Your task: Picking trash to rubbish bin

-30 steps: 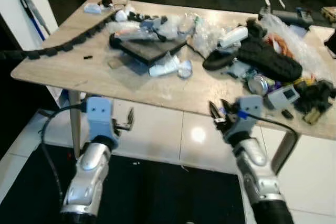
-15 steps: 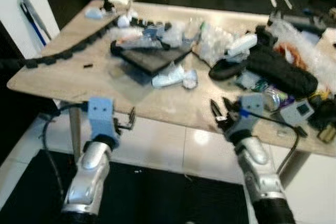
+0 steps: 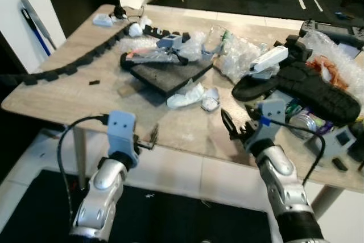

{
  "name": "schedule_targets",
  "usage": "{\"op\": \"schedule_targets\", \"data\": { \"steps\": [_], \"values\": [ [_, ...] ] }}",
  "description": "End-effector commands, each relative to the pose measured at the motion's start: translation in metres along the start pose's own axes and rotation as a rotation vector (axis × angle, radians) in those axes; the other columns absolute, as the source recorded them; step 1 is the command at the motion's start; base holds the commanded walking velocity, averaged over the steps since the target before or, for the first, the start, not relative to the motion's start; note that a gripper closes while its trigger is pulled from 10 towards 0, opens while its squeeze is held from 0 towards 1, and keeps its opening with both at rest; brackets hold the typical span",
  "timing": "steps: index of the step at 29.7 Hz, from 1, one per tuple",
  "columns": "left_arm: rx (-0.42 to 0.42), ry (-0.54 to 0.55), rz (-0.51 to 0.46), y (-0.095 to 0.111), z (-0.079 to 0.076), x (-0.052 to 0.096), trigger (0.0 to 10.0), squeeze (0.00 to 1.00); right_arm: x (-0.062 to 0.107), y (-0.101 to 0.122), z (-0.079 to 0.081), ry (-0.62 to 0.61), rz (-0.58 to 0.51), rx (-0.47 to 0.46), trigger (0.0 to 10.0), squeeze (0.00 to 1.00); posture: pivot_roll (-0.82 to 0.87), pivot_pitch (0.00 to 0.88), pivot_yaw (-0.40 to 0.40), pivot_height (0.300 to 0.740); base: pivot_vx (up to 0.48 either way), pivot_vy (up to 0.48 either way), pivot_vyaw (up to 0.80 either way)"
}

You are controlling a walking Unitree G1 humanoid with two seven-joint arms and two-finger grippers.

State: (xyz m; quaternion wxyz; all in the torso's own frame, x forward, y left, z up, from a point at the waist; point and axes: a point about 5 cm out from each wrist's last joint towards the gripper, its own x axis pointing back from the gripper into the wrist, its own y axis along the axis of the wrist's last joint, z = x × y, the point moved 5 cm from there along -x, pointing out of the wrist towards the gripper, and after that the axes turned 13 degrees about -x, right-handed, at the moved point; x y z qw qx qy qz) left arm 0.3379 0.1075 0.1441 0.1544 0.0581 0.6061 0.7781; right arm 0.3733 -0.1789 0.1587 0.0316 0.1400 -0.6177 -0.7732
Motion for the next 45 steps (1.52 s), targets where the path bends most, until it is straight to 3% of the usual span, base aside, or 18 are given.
{"op": "schedule_targets", "data": {
  "steps": [1,10,19,20,45],
  "values": [
    [-0.013,-0.030,-0.002,-0.001,-0.002,0.004,10.0,0.00,0.000,-0.010,0.005,0.018,0.039,-0.018,10.0,1.00,0.01,0.153,-0.022,0.740,0.319,0.000,0.00],
    [-0.021,-0.176,-0.034,0.006,-0.022,0.009,10.0,0.00,0.002,-0.021,0.008,0.060,0.114,0.008,10.0,1.00,0.01,0.157,-0.021,0.740,0.314,0.000,0.00],
    [-0.017,-0.233,-0.069,0.012,-0.031,0.013,10.0,0.00,0.001,-0.027,0.008,0.055,0.146,0.051,10.0,1.00,0.01,0.157,-0.021,0.740,0.232,0.000,0.00],
    [-0.013,-0.236,-0.074,0.013,-0.031,0.013,10.0,0.00,0.001,-0.027,0.008,0.055,0.147,0.057,10.0,0.00,0.01,0.157,-0.021,0.740,0.000,0.000,0.00],
    [-0.032,-0.293,-0.089,0.019,-0.036,0.012,10.0,0.00,-0.010,-0.048,0.002,0.086,0.244,0.082,10.0,0.00,0.02,0.166,-0.017,0.740,0.000,0.000,0.00]
  ]
}}
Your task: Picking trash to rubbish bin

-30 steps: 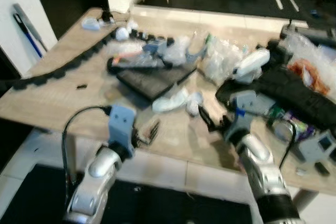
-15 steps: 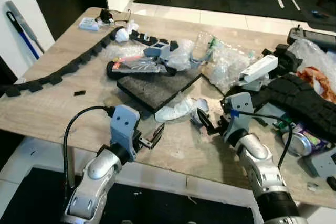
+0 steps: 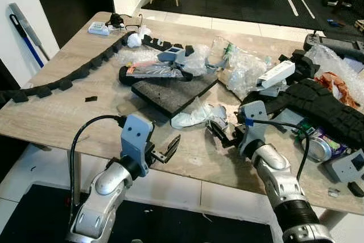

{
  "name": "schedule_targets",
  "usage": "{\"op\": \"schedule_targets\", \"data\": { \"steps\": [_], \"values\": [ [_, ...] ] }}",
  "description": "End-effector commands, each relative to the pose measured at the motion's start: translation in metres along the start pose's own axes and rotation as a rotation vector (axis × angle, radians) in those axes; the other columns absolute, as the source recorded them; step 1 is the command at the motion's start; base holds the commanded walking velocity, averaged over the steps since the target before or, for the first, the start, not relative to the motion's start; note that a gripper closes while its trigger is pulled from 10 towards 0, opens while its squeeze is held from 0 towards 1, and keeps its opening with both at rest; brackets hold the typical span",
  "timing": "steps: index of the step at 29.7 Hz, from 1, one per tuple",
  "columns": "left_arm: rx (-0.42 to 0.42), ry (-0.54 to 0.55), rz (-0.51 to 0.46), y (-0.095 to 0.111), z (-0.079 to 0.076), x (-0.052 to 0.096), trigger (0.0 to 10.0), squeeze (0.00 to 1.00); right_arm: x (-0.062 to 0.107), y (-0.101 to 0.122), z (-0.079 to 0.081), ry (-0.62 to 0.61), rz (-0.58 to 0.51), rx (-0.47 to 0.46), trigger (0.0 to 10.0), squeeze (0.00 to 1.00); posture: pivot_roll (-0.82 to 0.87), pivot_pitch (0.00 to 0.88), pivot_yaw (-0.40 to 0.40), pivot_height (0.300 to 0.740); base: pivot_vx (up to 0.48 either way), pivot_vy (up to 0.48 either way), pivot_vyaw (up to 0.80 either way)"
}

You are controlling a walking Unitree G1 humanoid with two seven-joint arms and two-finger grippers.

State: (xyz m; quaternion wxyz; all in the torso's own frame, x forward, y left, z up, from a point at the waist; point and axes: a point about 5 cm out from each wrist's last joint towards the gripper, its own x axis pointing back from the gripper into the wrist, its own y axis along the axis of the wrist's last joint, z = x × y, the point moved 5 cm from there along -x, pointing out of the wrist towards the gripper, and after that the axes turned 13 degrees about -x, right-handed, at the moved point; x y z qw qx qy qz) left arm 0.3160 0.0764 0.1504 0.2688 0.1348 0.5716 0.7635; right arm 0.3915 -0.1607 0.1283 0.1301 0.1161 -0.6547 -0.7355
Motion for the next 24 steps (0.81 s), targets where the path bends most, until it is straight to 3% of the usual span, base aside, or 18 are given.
{"op": "schedule_targets", "data": {
  "steps": [1,10,12,24],
  "values": [
    [-0.006,-0.026,-0.003,0.003,-0.003,0.000,10.0,0.00,0.003,-0.016,-0.004,-0.005,0.067,0.010,10.0,0.00,0.02,0.166,-0.017,0.740,0.000,0.000,0.00],
    [-0.010,-0.059,-0.013,0.005,-0.007,0.000,10.0,0.00,-0.001,-0.032,-0.001,0.032,0.169,0.002,10.0,0.00,0.03,0.166,-0.017,0.740,0.000,0.000,0.00],
    [-0.018,-0.102,-0.018,0.007,-0.012,0.001,10.0,0.00,-0.001,-0.038,0.003,0.054,0.200,-0.047,10.0,0.00,0.03,0.163,-0.015,0.740,0.000,0.000,0.00],
    [-0.027,-0.136,-0.015,0.007,-0.017,0.002,10.0,0.00,-0.002,-0.042,0.013,0.108,0.222,-0.096,10.0,0.00,0.03,0.156,-0.015,0.740,0.000,0.000,0.00]
  ]
}}
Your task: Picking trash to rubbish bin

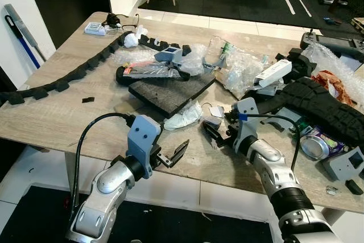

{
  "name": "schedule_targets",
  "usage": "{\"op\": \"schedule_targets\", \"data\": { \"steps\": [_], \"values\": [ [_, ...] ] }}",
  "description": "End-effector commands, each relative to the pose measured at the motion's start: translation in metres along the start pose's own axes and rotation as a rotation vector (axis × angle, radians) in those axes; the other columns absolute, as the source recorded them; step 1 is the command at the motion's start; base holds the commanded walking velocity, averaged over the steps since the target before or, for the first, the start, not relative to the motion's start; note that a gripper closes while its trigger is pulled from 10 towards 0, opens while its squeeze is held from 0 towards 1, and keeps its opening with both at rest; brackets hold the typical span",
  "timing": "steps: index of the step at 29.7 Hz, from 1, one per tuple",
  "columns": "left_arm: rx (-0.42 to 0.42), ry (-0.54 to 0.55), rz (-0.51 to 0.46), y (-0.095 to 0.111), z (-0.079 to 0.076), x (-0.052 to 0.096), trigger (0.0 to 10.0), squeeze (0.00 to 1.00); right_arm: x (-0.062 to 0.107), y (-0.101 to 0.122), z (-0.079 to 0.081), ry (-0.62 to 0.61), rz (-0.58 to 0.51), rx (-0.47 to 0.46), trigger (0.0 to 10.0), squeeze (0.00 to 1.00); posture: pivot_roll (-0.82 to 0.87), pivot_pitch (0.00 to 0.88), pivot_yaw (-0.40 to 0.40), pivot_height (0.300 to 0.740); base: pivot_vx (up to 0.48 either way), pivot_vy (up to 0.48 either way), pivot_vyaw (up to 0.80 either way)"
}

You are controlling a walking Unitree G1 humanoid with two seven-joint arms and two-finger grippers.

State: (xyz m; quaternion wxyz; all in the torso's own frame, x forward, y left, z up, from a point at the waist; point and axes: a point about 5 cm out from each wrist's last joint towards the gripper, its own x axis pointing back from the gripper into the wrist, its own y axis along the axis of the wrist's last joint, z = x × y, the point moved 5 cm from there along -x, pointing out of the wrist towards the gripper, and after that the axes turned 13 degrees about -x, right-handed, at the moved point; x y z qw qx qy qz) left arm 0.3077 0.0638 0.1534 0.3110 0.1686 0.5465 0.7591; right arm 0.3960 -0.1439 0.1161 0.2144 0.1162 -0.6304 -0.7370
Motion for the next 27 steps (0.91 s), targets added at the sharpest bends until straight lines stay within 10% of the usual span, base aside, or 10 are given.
{"op": "schedule_targets", "data": {
  "steps": [1,2,3,4,6,7,25,26,27],
  "values": [
    [-0.001,-0.024,0.007,-0.001,-0.004,0.002,10.0,0.00,0.004,-0.032,0.002,0.005,0.118,-0.042,8.8,0.00,0.03,0.148,-0.018,0.740,0.000,0.000,0.00],
    [-0.004,-0.025,0.009,-0.002,-0.005,0.002,10.0,0.00,0.004,-0.035,0.003,0.016,0.131,-0.039,9.8,0.00,0.03,0.143,-0.019,0.740,0.000,0.000,0.00],
    [-0.006,-0.026,0.009,-0.002,-0.005,0.002,10.0,0.00,0.003,-0.035,0.004,0.020,0.135,-0.037,8.5,0.00,0.03,0.143,-0.019,0.740,0.000,0.000,0.00],
    [-0.008,-0.027,0.011,-0.002,-0.005,0.002,10.0,0.00,0.003,-0.035,0.004,0.024,0.134,-0.037,4.2,0.00,0.03,0.143,-0.019,0.740,0.000,0.000,0.00],
    [-0.009,-0.028,0.012,-0.002,-0.005,0.002,10.0,0.00,0.003,-0.034,0.004,0.025,0.133,-0.038,4.2,0.00,0.03,0.143,-0.019,0.740,0.000,0.000,0.00],
    [-0.010,-0.029,0.012,-0.002,-0.005,0.003,10.0,0.00,0.002,-0.034,0.005,0.028,0.131,-0.039,0.0,0.00,0.03,0.143,-0.019,0.740,0.000,0.000,0.00],
    [-0.009,-0.019,0.013,-0.002,-0.003,0.002,10.0,0.00,-0.002,-0.001,0.006,0.033,0.015,-0.101,0.0,0.00,0.03,0.145,-0.028,0.740,0.000,0.000,0.00],
    [0.004,0.003,0.009,-0.001,0.001,0.003,10.0,0.00,-0.001,0.026,0.009,0.020,-0.093,-0.127,1.4,0.00,0.03,0.148,-0.030,0.740,0.000,0.000,0.00],
    [0.024,0.046,0.005,0.000,0.008,0.005,10.0,0.00,0.007,0.067,0.015,-0.022,-0.279,-0.161,10.0,0.00,0.03,0.148,-0.030,0.740,0.000,0.000,0.00]
  ]
}}
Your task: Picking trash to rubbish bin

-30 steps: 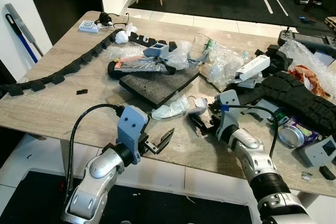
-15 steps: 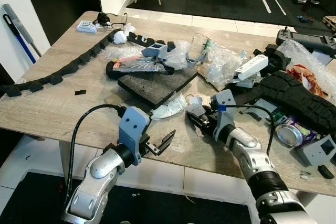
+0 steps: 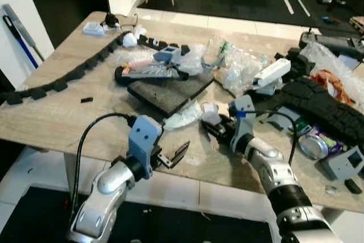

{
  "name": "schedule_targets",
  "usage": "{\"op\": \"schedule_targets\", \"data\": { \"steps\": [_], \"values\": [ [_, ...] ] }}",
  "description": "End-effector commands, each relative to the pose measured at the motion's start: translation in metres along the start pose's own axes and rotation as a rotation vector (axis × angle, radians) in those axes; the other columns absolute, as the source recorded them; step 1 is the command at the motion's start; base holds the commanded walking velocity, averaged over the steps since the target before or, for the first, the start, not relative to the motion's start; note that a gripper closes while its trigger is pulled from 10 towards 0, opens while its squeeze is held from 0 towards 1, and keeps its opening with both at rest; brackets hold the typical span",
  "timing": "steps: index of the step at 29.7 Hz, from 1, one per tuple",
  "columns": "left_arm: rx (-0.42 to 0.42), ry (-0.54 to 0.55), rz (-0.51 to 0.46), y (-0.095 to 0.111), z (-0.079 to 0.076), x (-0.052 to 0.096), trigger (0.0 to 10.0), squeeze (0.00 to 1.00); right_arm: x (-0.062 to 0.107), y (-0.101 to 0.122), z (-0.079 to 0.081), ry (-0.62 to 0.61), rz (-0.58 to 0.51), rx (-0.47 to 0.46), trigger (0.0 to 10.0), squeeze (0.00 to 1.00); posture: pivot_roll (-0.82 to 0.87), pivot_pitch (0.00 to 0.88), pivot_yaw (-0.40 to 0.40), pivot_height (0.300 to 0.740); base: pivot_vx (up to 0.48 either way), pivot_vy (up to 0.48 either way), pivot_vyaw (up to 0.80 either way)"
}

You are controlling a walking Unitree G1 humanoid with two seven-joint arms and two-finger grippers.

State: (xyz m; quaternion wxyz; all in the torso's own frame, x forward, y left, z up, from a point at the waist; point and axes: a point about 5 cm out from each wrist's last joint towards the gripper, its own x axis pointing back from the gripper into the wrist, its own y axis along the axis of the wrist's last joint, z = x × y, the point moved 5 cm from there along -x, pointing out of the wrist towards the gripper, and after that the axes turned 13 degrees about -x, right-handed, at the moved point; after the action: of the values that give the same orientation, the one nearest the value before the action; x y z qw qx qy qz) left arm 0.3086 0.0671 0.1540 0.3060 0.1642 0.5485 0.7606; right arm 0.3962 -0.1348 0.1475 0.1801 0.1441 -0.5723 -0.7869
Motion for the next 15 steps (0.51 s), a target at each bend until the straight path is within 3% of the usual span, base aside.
{"op": "schedule_targets", "data": {
  "steps": [1,4,6,10,15],
  "values": [
    [0.024,0.032,0.002,0.000,0.005,0.004,10.0,0.00,0.004,0.037,0.007,-0.025,-0.160,-0.029,10.0,0.00,0.03,0.148,-0.030,0.740,0.000,0.000,0.00],
    [0.025,0.049,0.001,0.000,0.008,0.005,10.0,0.00,0.007,0.043,0.009,-0.043,-0.193,-0.029,10.0,0.00,0.03,0.156,-0.037,0.740,0.000,0.000,0.00],
    [0.039,0.070,-0.004,0.002,0.011,0.007,10.0,0.00,0.013,0.039,0.015,-0.060,-0.190,0.060,10.0,0.00,0.03,0.157,-0.037,0.740,0.000,0.000,0.00],
    [0.047,0.069,-0.004,0.002,0.010,0.008,10.0,0.00,0.022,0.030,0.027,-0.068,-0.212,0.127,10.0,0.00,0.03,0.161,-0.036,0.740,0.000,0.000,0.00],
    [0.046,0.065,-0.003,0.002,0.010,0.007,10.0,0.00,0.024,0.023,0.025,-0.106,-0.192,0.124,10.0,0.00,0.03,0.161,-0.031,0.740,0.000,0.000,0.00]
  ]
}}
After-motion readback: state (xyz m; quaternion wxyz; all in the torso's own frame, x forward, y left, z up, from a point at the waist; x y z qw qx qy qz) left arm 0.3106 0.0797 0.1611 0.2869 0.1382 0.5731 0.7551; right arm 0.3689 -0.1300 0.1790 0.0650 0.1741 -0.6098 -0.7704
